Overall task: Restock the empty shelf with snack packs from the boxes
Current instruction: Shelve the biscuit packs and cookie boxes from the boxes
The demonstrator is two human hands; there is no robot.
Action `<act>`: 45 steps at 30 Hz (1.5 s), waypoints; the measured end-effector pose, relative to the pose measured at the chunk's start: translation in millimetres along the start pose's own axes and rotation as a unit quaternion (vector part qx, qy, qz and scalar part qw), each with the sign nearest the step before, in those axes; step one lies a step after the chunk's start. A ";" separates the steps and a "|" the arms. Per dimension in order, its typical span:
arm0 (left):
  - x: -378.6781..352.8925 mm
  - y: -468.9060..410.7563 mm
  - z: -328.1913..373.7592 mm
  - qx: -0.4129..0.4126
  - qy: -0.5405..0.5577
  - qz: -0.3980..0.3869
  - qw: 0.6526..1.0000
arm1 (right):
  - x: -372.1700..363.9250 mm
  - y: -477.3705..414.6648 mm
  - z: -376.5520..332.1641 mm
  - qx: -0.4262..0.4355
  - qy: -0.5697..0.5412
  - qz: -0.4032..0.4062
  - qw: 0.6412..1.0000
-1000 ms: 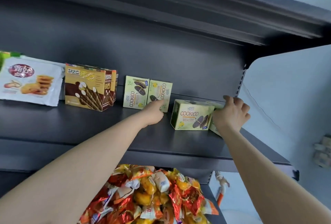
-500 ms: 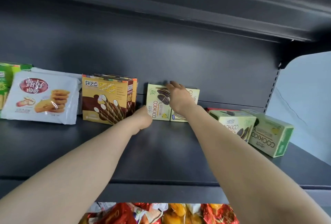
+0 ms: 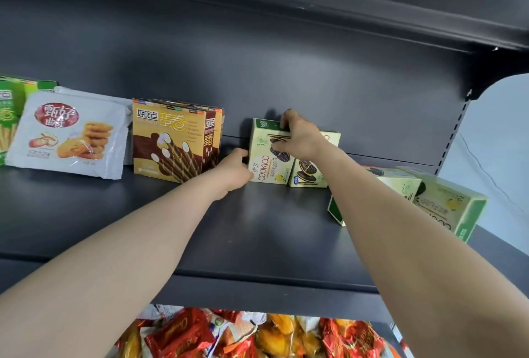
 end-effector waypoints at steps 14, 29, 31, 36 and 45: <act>17.0 -1.9 6.1 0.001 0.349 0.028 0.937 | 15.2 -0.9 7.7 -0.069 -0.262 0.019 0.962; 21.9 -3.4 3.1 -0.049 0.175 0.114 0.977 | 14.6 5.3 14.7 -0.005 0.024 0.012 1.000; 22.3 -4.1 2.5 -0.055 0.166 0.114 0.978 | 14.6 4.7 15.2 0.000 0.024 0.012 1.000; 23.7 -5.9 1.7 -0.062 0.099 0.123 0.986 | 13.1 5.3 16.8 0.010 0.049 0.019 0.999; 6.2 6.7 -2.5 -0.030 -0.234 0.094 0.967 | 9.5 8.3 19.6 0.007 0.121 0.099 0.988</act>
Point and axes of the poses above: each hand's wrist, its own y-axis away from the middle knuckle, its own x-axis out of the back of the hand, z = x × y, the point moved 2 cm from there along -y, towards the middle knuckle
